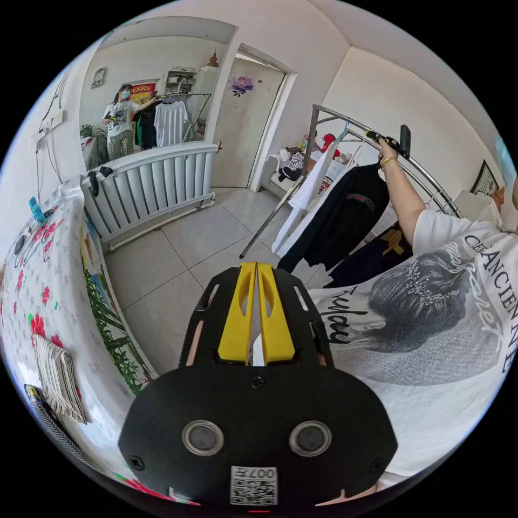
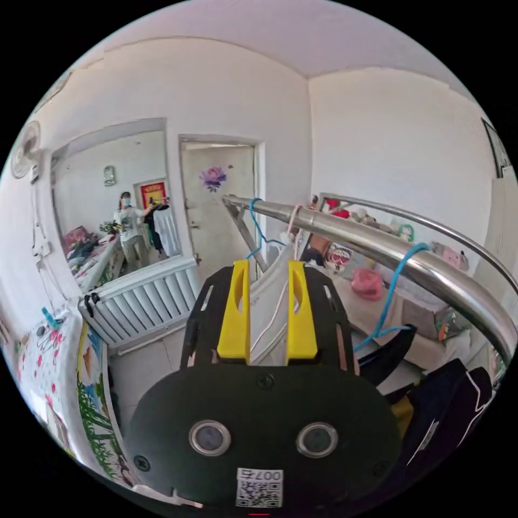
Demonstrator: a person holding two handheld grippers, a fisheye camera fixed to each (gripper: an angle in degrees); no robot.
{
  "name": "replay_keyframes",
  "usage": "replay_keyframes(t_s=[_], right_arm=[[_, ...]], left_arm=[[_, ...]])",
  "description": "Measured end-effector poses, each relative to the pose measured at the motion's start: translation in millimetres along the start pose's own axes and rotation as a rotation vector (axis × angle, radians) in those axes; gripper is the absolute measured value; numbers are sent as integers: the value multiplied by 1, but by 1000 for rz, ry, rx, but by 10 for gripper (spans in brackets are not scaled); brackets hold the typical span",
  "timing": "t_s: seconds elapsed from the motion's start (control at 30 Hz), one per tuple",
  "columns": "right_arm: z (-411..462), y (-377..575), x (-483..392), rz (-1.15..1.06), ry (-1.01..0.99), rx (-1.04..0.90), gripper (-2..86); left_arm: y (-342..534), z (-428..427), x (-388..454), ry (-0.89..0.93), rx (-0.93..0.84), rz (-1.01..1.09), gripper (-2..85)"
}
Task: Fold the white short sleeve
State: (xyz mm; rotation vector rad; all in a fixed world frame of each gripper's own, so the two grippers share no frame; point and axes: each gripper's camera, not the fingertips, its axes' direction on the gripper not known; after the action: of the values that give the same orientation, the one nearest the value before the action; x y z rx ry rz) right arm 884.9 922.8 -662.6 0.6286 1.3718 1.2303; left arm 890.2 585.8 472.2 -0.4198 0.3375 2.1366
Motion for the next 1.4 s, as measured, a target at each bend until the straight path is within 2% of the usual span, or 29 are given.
replay_keyframes(t_s=[0.17,0.3,0.4,0.6,0.83,0.97,1.13,1.23,1.3,1.4], right_arm=[[64,-24,6,-9,167,-251,48],[94,-29,11,-43,159,-397,25],[92,-36,14,-70,139,-386,11],[73,-58,45,103,69,-246,2],[94,-111,58,266,122,-265,0],[87,-132,93,581,-126,-141,-3],[100,-128,80,508,15,-111,-4],[114,-108,91,532,-54,-72,-4],[130,-114,106,583,-8,-186,-4],[124,-123,135,678,-38,-136,-3]], left_arm=[[19,-13,-15,-46,24,-78,-10],[34,-22,-30,-53,54,-154,-10],[43,-28,-41,-60,70,-207,-10],[46,-40,-48,-96,93,-255,-10],[36,-40,-41,-150,38,-263,-10],[30,-39,-41,-166,8,-281,-10],[21,-38,-43,-159,16,-306,-10],[15,-34,-44,-155,2,-299,-10],[11,-33,-45,-163,-13,-299,-10],[4,-32,-48,-160,-21,-303,-10]])
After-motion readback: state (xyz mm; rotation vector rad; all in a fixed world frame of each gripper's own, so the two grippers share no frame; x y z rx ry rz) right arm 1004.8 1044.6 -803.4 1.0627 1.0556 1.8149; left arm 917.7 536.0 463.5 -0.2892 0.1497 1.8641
